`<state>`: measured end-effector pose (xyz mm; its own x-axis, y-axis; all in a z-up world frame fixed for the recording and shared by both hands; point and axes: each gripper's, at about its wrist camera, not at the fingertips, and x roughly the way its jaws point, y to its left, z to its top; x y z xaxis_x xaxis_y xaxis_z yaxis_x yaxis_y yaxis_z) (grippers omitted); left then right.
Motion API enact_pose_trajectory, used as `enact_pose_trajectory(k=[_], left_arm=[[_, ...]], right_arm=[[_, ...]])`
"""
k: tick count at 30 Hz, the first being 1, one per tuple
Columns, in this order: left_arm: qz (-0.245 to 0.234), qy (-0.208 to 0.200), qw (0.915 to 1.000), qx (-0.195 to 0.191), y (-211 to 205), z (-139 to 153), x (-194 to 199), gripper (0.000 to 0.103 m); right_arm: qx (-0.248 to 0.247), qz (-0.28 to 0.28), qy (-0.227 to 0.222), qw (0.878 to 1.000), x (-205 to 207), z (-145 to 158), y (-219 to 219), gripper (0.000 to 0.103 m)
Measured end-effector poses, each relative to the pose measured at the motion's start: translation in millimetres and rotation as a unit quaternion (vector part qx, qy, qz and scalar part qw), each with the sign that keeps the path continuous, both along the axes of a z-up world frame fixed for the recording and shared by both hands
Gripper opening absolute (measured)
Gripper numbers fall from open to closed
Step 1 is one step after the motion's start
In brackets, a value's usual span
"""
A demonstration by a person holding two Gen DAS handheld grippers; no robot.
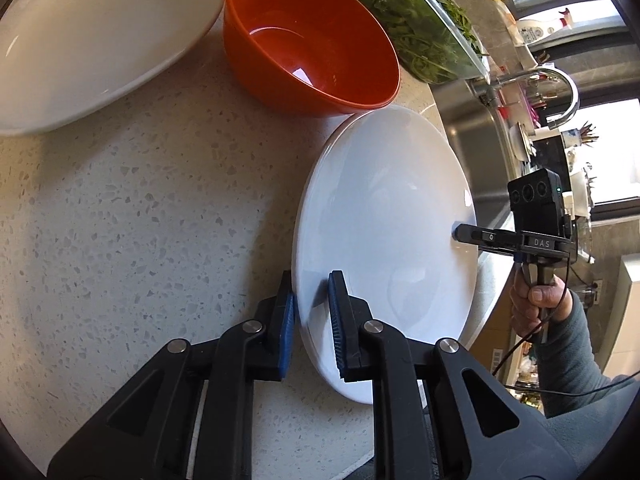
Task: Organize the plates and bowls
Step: 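Lift the large white plate with both grippers and carry it along the counter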
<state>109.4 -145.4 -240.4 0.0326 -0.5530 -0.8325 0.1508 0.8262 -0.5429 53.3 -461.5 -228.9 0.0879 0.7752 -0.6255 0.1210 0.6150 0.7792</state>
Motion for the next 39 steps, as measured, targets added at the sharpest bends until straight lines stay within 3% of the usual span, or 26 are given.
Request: enact_pose_trajectory(k=[11,15,26,33,39], left_arm=[[0.009,0.011,0.9999,-0.007,2.4,6.0,-14.3,0.015],[0.016,0.005,0.9998,-0.011,13.6,15.1,-27.2,0.017],[0.079,-0.008,0.9968,-0.005,105.6,35.2,-61.9,0.017],[0.125,-0.004,0.9921,0.001,181.8,20.7,-80.4,0.018],[0.133,-0.005,0.9909,0.015,220.2,5.9,-84.4,0.019]], right_arm=[[-0.017,-0.014,0.012,1.000,-7.8,17.1,28.6,0.016],[-0.013,0.004,0.004,1.000,-8.9,32.7,61.4,0.016],[0.005,0.058,-0.004,0.998,-10.8,39.5,185.6,0.019],[0.003,0.093,-0.009,0.996,-10.1,26.7,260.9,0.019],[-0.018,0.115,-0.015,0.993,-11.8,15.7,304.8,0.021]])
